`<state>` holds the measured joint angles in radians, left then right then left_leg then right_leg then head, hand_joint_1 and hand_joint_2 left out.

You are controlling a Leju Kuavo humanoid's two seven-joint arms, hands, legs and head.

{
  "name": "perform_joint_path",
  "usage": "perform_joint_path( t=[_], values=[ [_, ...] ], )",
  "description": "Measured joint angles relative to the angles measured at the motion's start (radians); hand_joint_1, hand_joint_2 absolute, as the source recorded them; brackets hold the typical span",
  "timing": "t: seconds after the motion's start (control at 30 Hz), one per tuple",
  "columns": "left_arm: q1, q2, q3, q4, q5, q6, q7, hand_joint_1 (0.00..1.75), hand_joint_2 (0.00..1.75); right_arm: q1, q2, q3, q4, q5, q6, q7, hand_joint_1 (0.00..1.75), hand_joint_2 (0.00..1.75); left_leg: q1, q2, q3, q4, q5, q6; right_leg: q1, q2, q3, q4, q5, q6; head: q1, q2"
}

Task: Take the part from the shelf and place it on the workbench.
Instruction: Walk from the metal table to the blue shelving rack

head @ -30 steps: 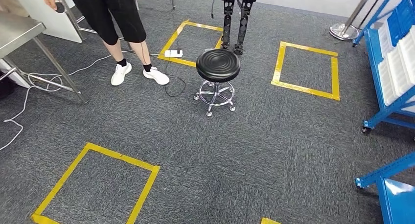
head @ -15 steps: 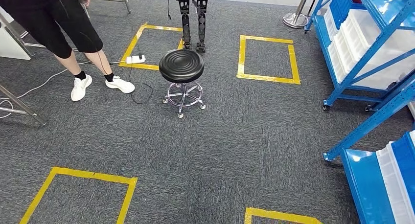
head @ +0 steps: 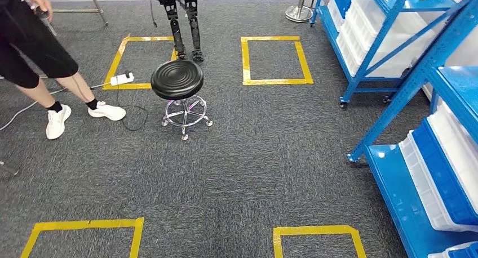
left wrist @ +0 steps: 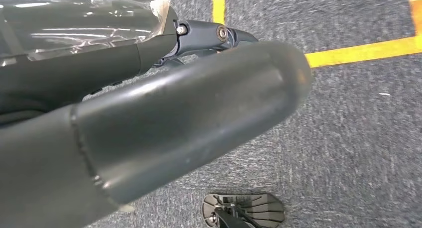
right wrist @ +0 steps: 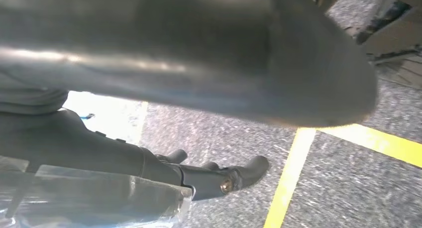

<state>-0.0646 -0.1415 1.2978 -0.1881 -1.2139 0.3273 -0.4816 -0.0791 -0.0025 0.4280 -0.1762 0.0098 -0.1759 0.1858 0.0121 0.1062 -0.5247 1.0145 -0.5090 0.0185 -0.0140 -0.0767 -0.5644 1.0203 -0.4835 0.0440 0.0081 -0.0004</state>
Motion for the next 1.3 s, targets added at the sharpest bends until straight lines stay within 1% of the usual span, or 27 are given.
perform_joint_path(
  t=[0.03,0.07,0.1,0.13,0.2,0.23,0.3,0.43,0.47,0.5,0.53,0.6,0.63,0.67,0.7,0.73,0.77,0.83,0.87,0.9,0.97,1.03,1.1,1.13,1.2,1.27,1.3],
  values=[
    [-0.001,0.000,0.000,0.000,0.000,0.000,-0.001,0.00,0.00,0.001,0.000,0.000,0.000,0.000,0.000,0.000,0.00,0.00,-0.001,0.011,0.004,0.000,-0.003,-0.006,0.003,0.011,-0.002,0.000,0.003,-0.007,-0.002,0.000],
    [-0.003,0.000,0.000,0.000,0.000,0.000,-0.001,0.00,0.00,0.002,0.000,0.000,0.000,0.000,0.000,0.000,0.00,0.00,0.001,0.017,0.007,0.000,-0.006,-0.011,-0.002,0.023,-0.003,-0.001,0.005,-0.015,-0.003,0.000],
    [-0.005,0.000,0.000,0.000,0.000,0.000,-0.001,0.00,0.00,0.004,0.000,0.000,0.000,0.000,0.000,0.000,0.00,0.00,0.005,0.005,0.007,0.009,-0.016,-0.016,-0.006,0.034,-0.002,-0.002,0.006,-0.021,-0.004,0.000],
    [-0.005,0.000,-0.001,0.000,0.000,0.000,-0.001,0.00,0.00,0.005,0.000,0.000,0.000,0.000,0.000,0.000,0.00,0.00,0.009,-0.019,-0.002,0.035,-0.037,-0.020,-0.010,0.045,-0.001,-0.004,0.008,-0.029,-0.005,0.000],
    [-0.002,0.000,-0.001,0.000,0.000,0.000,-0.001,0.00,0.00,0.004,0.000,0.000,0.000,0.000,0.000,0.000,0.00,0.00,0.013,-0.079,-0.048,0.143,-0.102,-0.023,-0.010,0.067,0.001,-0.005,0.011,-0.044,-0.006,0.000],
    [0.001,0.000,-0.001,0.000,0.000,0.000,-0.001,0.00,0.00,0.004,0.001,0.000,0.000,0.000,0.000,0.000,0.00,0.00,0.014,-0.095,-0.079,0.208,-0.133,-0.022,-0.007,0.079,0.000,-0.005,0.012,-0.049,-0.007,0.000],
    [0.005,0.000,-0.001,0.000,0.000,0.000,-0.001,0.00,0.00,0.004,0.002,0.000,0.000,0.000,0.001,0.000,0.00,0.00,0.014,-0.105,-0.119,0.286,-0.156,-0.021,-0.002,0.103,0.000,-0.005,0.012,-0.051,-0.006,0.000],
    [0.005,0.000,-0.001,0.000,0.000,0.000,-0.001,0.00,0.00,0.005,0.002,0.000,0.000,0.000,0.001,0.000,0.00,0.00,0.014,-0.106,-0.128,0.298,-0.151,-0.021,-0.001,0.113,0.000,-0.004,0.012,-0.051,-0.006,0.000],
    [0.005,0.000,-0.001,0.000,0.000,0.000,-0.001,0.00,0.00,0.006,0.002,0.000,0.000,0.000,0.001,0.000,0.00,0.00,0.014,-0.106,-0.121,0.282,-0.137,-0.020,-0.001,0.118,0.001,-0.004,0.012,-0.051,-0.006,0.000],
    [0.005,0.000,-0.001,0.000,0.000,0.001,-0.001,0.00,0.00,0.006,0.001,0.000,0.000,0.000,0.001,0.000,0.00,0.00,0.015,-0.108,-0.107,0.248,-0.112,-0.019,-0.002,0.126,0.003,-0.004,0.012,-0.050,-0.006,0.000],
    [0.005,0.000,-0.001,0.000,0.000,0.001,-0.001,0.00,0.00,0.007,0.001,0.000,0.000,0.000,0.001,0.000,0.00,0.00,0.017,-0.127,-0.080,0.186,-0.075,-0.018,-0.002,0.140,0.003,-0.003,0.012,-0.050,-0.007,0.000],
    [0.005,0.000,-0.001,0.000,0.001,0.002,0.000,0.00,0.00,0.007,0.001,0.000,0.000,0.000,0.003,-0.002,0.00,0.00,0.016,-0.154,-0.029,0.063,-0.017,-0.006,0.001,0.177,-0.010,0.002,0.016,-0.035,-0.006,0.000],
    [0.003,0.000,-0.001,0.000,0.001,0.003,0.000,0.00,0.00,0.008,0.000,0.000,0.000,0.000,0.003,-0.002,0.00,0.00,0.015,-0.160,-0.014,0.025,-0.003,0.003,0.002,0.177,-0.020,0.011,0.015,-0.027,-0.005,0.000],
    [0.002,0.000,-0.001,0.000,0.001,0.003,0.000,0.00,0.00,0.008,0.000,0.000,0.000,0.000,0.004,-0.003,0.00,0.00,0.012,-0.145,-0.011,0.014,-0.002,0.013,0.003,0.163,-0.037,0.031,0.007,-0.020,-0.002,0.000],
    [0.002,0.000,-0.001,0.000,0.001,0.004,0.000,0.00,0.00,0.008,0.000,0.000,0.000,0.000,0.004,-0.003,0.00,0.00,0.011,-0.129,-0.009,0.009,0.002,0.022,0.003,0.139,-0.058,0.070,-0.012,-0.019,0.000,0.000],
    [0.003,0.000,-0.001,0.000,0.001,0.005,0.000,0.00,0.00,0.007,0.000,0.000,0.000,0.001,0.006,-0.003,0.00,0.00,0.009,-0.115,-0.009,0.008,0.003,0.027,0.001,0.113,-0.086,0.125,-0.037,-0.023,0.002,0.000],
    [0.004,0.001,-0.001,0.000,0.002,0.006,0.000,0.00,0.00,0.006,0.001,0.000,0.000,0.002,0.008,-0.004,0.00,0.00,0.007,-0.099,-0.010,0.008,0.002,0.030,0.000,0.100,-0.120,0.190,-0.065,-0.025,0.004,0.000],
    [0.005,0.002,-0.001,0.000,0.002,0.007,0.001,0.00,0.00,0.005,0.000,0.000,0.000,0.002,0.012,-0.005,0.00,0.00,0.005,-0.070,-0.011,0.008,0.002,0.031,-0.005,0.090,-0.160,0.274,-0.090,-0.019,0.004,0.000],
    [0.005,0.002,-0.001,0.000,0.002,0.007,0.001,0.00,0.00,0.006,0.000,0.000,0.000,0.003,0.014,-0.006,0.00,0.00,0.005,-0.057,-0.011,0.008,0.001,0.030,-0.007,0.087,-0.154,0.268,-0.082,-0.011,0.005,0.000],
    [0.004,0.002,-0.001,0.000,0.002,0.007,0.001,0.00,0.00,0.007,-0.001,0.000,0.000,0.003,0.015,-0.006,0.00,0.00,0.006,-0.045,-0.010,0.008,0.000,0.028,-0.009,0.079,-0.127,0.221,-0.062,-0.002,0.005,0.000],
    [0.004,0.002,-0.001,0.000,0.002,0.008,0.002,0.00,0.00,0.006,-0.003,0.000,0.000,0.003,0.016,-0.006,0.00,0.00,0.004,-0.024,-0.004,0.009,-0.006,0.019,-0.010,0.037,-0.052,0.088,-0.018,0.009,0.008,0.000],
    [0.003,0.002,-0.001,0.000,0.002,0.009,0.003,0.00,0.00,0.002,-0.004,0.000,0.000,0.003,0.017,-0.006,0.00,0.00,0.000,-0.003,0.002,0.010,-0.013,0.006,-0.004,0.007,-0.014,0.016,0.000,0.000,0.010,0.000],
    [0.000,0.002,-0.001,0.000,0.002,0.009,0.005,0.00,0.00,0.003,-0.006,0.000,0.000,0.003,0.017,-0.006,0.00,0.00,0.001,0.016,0.010,0.007,-0.017,-0.006,0.004,0.023,-0.018,0.009,0.002,-0.016,0.009,0.000],
    [-0.002,0.002,-0.001,0.000,0.002,0.009,0.006,0.00,0.00,0.004,-0.007,0.000,0.000,0.003,0.017,-0.006,0.00,0.00,0.004,0.010,0.013,0.009,-0.021,-0.013,0.000,0.034,-0.016,0.007,0.003,-0.023,0.008,0.000],
    [-0.004,0.001,-0.001,0.000,0.000,0.009,0.008,0.00,0.00,0.005,-0.009,0.000,0.000,0.003,0.017,-0.005,0.00,0.00,0.010,-0.038,-0.002,0.056,-0.059,-0.022,-0.008,0.056,-0.009,0.003,0.009,-0.038,0.005,0.000],
    [-0.001,0.001,-0.001,0.000,-0.001,0.009,0.009,0.00,0.00,0.005,-0.009,0.000,0.000,0.003,0.017,-0.004,0.00,0.00,0.011,-0.091,-0.057,0.178,-0.127,-0.023,-0.007,0.079,-0.007,0.002,0.013,-0.049,0.002,0.000],
    [0.000,0.001,-0.001,0.000,-0.001,0.009,0.010,0.00,0.00,0.005,-0.009,0.000,0.000,0.003,0.018,-0.004,0.00,0.00,0.011,-0.101,-0.089,0.242,-0.151,-0.022,-0.003,0.092,-0.007,0.002,0.013,-0.052,0.002,0.000]
  ],
)
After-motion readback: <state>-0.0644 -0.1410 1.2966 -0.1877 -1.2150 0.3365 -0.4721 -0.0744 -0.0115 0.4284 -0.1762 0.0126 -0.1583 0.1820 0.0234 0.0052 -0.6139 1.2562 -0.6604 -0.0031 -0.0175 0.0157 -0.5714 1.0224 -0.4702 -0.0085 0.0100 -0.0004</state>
